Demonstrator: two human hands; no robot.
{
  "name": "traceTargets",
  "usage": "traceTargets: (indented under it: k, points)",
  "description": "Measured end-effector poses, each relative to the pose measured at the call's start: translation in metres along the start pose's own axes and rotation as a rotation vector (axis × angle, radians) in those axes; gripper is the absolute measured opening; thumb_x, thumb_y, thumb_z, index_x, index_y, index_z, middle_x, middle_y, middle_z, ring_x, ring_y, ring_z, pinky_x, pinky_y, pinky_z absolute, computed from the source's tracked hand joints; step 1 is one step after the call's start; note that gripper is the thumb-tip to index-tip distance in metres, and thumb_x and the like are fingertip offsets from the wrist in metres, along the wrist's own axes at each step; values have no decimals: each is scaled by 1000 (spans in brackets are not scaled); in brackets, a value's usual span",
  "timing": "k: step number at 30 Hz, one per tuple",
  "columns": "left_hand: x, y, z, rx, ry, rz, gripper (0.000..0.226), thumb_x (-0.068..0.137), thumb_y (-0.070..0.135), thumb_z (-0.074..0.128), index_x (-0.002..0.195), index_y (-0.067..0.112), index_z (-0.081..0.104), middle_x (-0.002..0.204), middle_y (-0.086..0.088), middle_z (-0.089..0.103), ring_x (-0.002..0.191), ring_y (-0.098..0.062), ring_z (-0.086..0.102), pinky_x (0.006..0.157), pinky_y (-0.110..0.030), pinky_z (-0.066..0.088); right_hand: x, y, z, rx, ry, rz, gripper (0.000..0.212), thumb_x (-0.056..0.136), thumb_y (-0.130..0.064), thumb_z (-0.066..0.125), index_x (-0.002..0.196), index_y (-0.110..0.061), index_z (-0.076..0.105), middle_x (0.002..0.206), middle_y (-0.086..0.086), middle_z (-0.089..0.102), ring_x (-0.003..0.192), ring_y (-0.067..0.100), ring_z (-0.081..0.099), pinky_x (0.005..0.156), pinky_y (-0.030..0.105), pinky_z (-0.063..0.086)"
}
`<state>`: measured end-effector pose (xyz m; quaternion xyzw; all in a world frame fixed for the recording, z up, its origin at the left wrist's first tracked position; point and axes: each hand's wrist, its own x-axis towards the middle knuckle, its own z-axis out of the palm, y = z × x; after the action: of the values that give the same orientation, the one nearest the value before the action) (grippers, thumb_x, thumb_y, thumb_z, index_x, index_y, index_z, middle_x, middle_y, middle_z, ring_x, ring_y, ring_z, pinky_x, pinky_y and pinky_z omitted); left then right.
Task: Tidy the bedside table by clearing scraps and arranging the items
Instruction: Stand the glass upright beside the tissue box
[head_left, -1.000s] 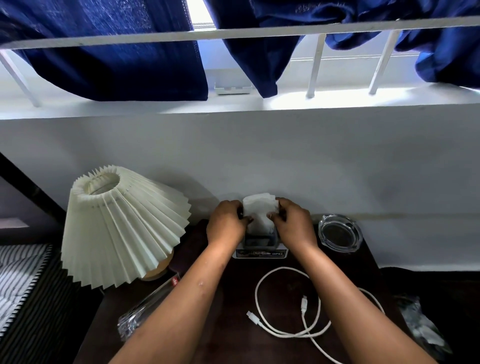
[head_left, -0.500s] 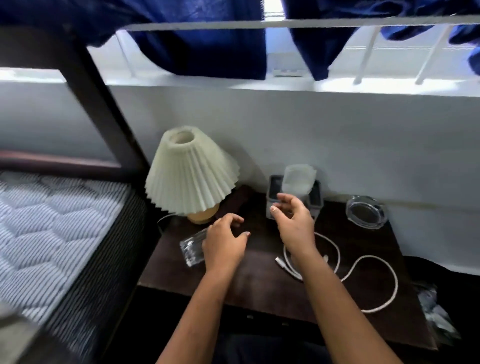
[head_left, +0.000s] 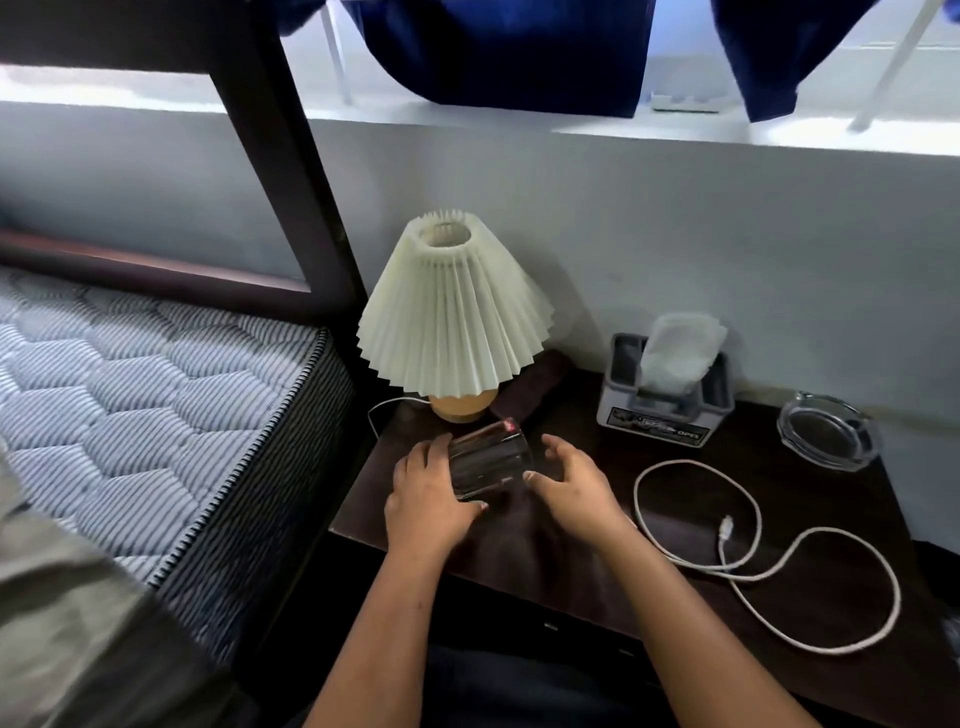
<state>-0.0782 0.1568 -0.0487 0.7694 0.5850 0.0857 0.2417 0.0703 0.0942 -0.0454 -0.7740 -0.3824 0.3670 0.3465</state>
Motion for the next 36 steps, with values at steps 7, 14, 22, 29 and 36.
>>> traceTargets:
  k: [7, 14, 22, 29, 36]
  points:
    - [10, 7, 6, 136, 114, 73, 71, 65, 41, 75, 125, 20, 44, 127, 0, 53, 120, -23, 45, 88, -41, 47, 5, 3, 18, 190, -35, 59, 26, 84, -22, 60, 109, -29, 60, 101, -2, 63, 93, 17, 61, 90, 39, 51]
    - [2, 25, 9, -14, 105, 88, 67, 70, 44, 68, 125, 15, 42, 120, -7, 56, 114, -28, 50, 84, -41, 47, -6, -5, 7, 327, 54, -69, 22, 82, -19, 60, 92, -38, 57, 96, -3, 67, 87, 15, 61, 84, 34, 50]
    - [-12, 78, 0, -391, 40, 90, 50, 67, 37, 72, 112, 26, 52, 103, 1, 67, 101, -24, 62, 79, -29, 45, -17, -7, -36, 659, 71, -93, 71, 76, -11, 73, 131, -32, 33, 113, 8, 63, 103, 17, 64, 87, 32, 55]
    - [-24, 124, 20, -651, -54, 209, 53, 62, 19, 77, 111, 30, 60, 84, 19, 64, 81, 0, 63, 62, 2, 40, -27, 13, -78, 594, 228, -101, 48, 65, -7, 81, 101, -25, 55, 104, 5, 67, 88, 12, 67, 76, 30, 57]
    - [-44, 182, 57, -695, -151, 432, 70, 68, 9, 68, 134, 21, 46, 126, 6, 58, 115, -6, 53, 97, -15, 39, -47, 46, -136, 411, 545, -62, 55, 56, -20, 87, 101, -29, 57, 97, -5, 69, 85, 7, 68, 76, 25, 56]
